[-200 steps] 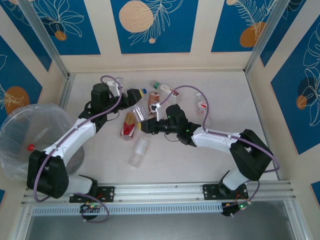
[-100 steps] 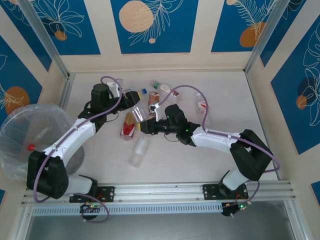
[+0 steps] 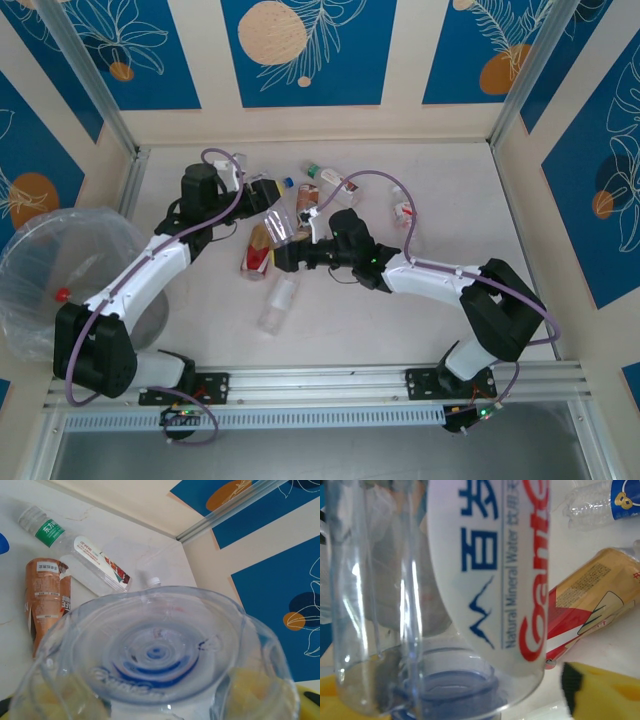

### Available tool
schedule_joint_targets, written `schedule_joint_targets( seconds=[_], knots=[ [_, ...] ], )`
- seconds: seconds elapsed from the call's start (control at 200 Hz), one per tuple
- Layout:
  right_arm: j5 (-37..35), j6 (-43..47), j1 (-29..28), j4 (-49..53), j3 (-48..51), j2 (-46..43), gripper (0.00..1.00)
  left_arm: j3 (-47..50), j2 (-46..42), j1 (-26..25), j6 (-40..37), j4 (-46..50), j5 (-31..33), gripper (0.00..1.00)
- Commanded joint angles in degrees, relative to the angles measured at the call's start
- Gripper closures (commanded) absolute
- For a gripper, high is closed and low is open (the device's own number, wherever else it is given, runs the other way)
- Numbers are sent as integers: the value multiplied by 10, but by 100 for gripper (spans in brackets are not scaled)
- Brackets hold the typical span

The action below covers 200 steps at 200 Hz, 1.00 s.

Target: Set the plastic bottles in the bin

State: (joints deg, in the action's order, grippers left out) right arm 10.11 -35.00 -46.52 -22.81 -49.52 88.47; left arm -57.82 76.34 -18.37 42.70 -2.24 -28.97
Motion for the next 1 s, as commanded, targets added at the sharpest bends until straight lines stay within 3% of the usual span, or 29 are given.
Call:
schedule_joint_targets(
  seconds=[0.0,0.17,0.51,0.705,0.835,0.995],
  knots=[
    [-6,8,-1,2,-1,-3,0,-18,2,2,-10,1,-11,47],
    [3,40,-1,36,-5,-35,1,-22,1,1,-16,17,10,47],
    [-98,79,4,99,9,-108,0,-43,9,2,-33,58,30,46],
    [-187,61,13,143,40,-158,0,-51,-2,1,-54,92,55,46],
    [-294,3,35,228,34,-167,0,-63,-8,2,-71,118,72,46],
    [-300,-56,83,262,41,-168,0,-77,-19,2,-89,145,91,46]
  ],
)
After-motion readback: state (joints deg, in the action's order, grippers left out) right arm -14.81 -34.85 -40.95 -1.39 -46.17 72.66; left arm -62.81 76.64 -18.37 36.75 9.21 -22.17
